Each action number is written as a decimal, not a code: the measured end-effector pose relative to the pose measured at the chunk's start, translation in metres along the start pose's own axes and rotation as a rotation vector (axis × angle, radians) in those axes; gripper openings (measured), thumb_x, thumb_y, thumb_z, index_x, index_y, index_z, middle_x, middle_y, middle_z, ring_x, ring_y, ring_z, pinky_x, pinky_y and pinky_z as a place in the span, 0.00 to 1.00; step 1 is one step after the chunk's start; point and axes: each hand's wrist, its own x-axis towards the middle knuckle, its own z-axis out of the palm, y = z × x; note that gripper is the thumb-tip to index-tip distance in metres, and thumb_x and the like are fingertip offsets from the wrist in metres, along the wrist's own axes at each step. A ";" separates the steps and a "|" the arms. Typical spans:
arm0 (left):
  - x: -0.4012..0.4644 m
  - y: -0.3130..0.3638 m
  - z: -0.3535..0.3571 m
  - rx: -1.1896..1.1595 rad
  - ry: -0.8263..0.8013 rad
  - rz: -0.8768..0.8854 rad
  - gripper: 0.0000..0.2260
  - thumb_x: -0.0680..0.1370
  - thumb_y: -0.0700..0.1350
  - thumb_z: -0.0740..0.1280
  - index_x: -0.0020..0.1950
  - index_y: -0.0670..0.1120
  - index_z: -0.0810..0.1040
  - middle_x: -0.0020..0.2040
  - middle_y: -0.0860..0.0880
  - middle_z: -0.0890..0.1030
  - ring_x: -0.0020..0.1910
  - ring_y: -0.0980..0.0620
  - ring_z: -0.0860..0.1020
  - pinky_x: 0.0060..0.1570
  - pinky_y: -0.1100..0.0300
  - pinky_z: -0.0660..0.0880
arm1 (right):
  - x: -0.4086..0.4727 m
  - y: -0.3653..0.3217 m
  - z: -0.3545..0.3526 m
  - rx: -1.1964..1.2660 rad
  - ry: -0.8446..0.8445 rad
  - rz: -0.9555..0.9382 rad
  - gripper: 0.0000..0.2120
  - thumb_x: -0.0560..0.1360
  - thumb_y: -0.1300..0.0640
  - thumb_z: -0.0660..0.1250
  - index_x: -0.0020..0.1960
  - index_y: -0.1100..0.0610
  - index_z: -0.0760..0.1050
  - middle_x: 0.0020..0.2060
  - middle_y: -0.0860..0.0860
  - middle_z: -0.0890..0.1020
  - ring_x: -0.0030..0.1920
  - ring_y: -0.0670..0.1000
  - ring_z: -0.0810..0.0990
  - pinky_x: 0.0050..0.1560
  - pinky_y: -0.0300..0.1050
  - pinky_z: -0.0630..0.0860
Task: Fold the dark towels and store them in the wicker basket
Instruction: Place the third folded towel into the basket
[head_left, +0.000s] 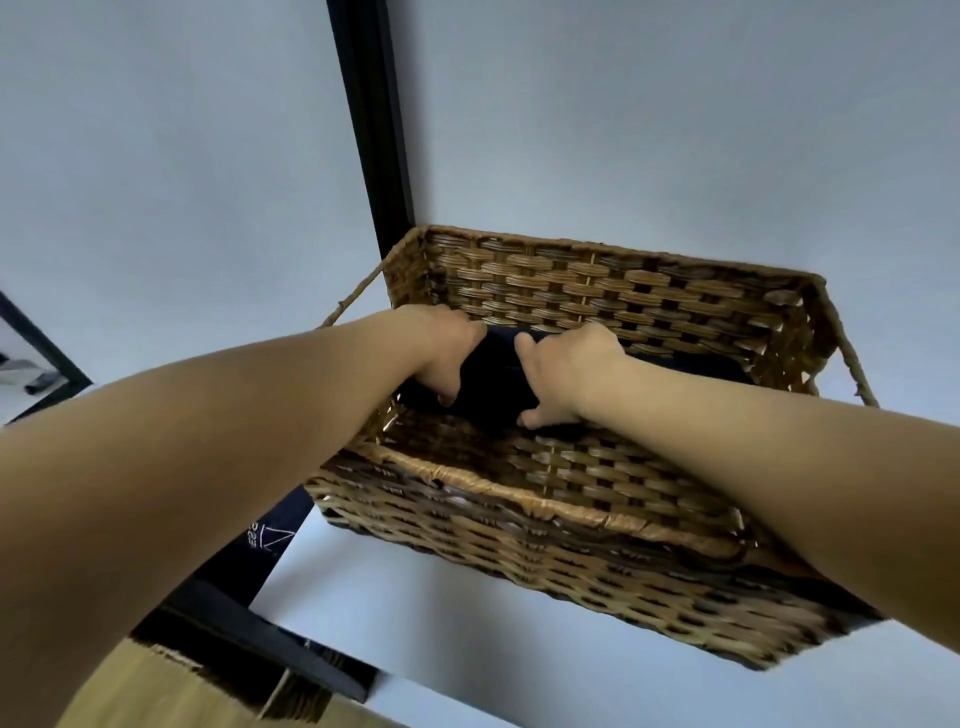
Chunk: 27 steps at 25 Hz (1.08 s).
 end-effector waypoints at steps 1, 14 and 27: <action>0.001 -0.001 0.000 -0.042 -0.009 0.008 0.26 0.69 0.52 0.79 0.59 0.51 0.68 0.59 0.47 0.76 0.55 0.47 0.75 0.50 0.53 0.76 | 0.002 0.002 0.002 0.026 -0.006 -0.026 0.41 0.74 0.29 0.63 0.73 0.57 0.59 0.55 0.52 0.79 0.53 0.59 0.81 0.41 0.51 0.75; 0.007 -0.004 0.003 -0.096 0.003 0.018 0.47 0.69 0.48 0.80 0.80 0.51 0.55 0.74 0.46 0.64 0.70 0.42 0.69 0.66 0.47 0.73 | 0.016 0.011 0.018 0.202 0.045 -0.012 0.51 0.68 0.29 0.71 0.77 0.56 0.55 0.73 0.57 0.62 0.72 0.63 0.62 0.63 0.62 0.74; -0.021 -0.005 -0.046 -0.306 0.092 0.073 0.32 0.75 0.57 0.73 0.76 0.51 0.66 0.70 0.49 0.75 0.66 0.46 0.74 0.64 0.49 0.73 | -0.039 0.051 -0.027 0.243 0.237 0.044 0.47 0.72 0.28 0.65 0.80 0.50 0.51 0.76 0.54 0.59 0.73 0.60 0.63 0.62 0.58 0.74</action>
